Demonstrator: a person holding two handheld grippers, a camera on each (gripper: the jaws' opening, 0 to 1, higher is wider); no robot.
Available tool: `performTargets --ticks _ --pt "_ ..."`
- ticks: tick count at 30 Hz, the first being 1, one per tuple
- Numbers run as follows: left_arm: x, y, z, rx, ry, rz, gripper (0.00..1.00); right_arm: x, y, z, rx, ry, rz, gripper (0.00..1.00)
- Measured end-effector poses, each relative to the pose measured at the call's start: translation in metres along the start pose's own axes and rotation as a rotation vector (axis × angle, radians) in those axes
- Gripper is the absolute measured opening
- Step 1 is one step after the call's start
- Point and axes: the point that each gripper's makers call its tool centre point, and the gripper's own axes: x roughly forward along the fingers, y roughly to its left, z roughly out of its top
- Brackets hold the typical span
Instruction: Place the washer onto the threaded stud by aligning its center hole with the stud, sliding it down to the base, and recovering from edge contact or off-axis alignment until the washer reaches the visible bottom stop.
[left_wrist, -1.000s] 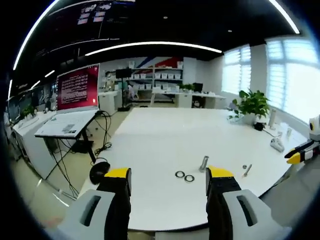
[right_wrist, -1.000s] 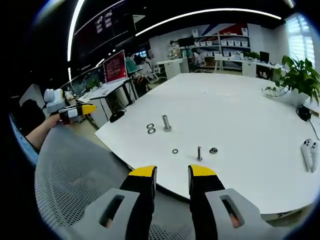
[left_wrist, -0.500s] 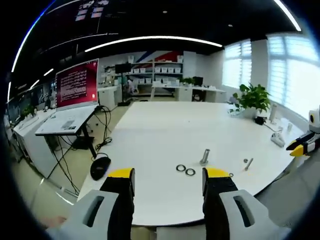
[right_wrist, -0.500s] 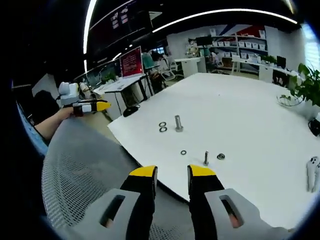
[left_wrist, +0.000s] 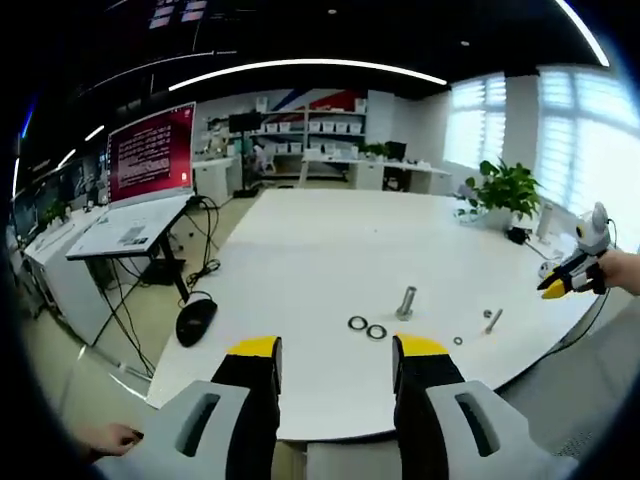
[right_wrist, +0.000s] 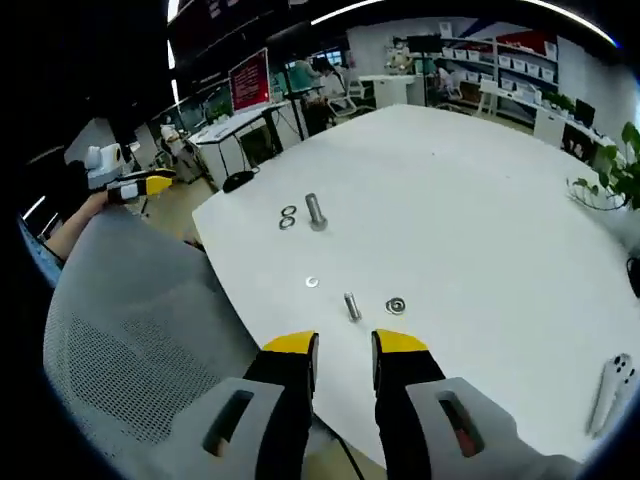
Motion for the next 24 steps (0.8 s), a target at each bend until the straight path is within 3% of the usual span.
performTargets --ticks 4,9,15,17,24 --pt "-0.001 0.000 0.002 0.008 -0.013 0.003 0.42 0.022 -0.014 -0.001 -0.047 0.041 -0.008 0.23" --pt "-0.001 0.001 0.000 -0.015 -0.007 0.003 0.38 0.042 -0.029 -0.001 -0.009 0.046 -0.030 0.22" --pt "0.000 -0.001 -0.004 -0.023 0.017 -0.005 0.35 0.063 -0.048 -0.005 -0.045 0.092 -0.075 0.22" --pt "0.000 0.001 -0.010 -0.037 0.053 0.002 0.34 0.070 -0.051 -0.006 -0.043 0.106 -0.071 0.21" --pt "0.002 0.003 -0.012 -0.026 0.065 0.000 0.31 0.087 -0.054 -0.014 -0.049 0.158 -0.073 0.20"
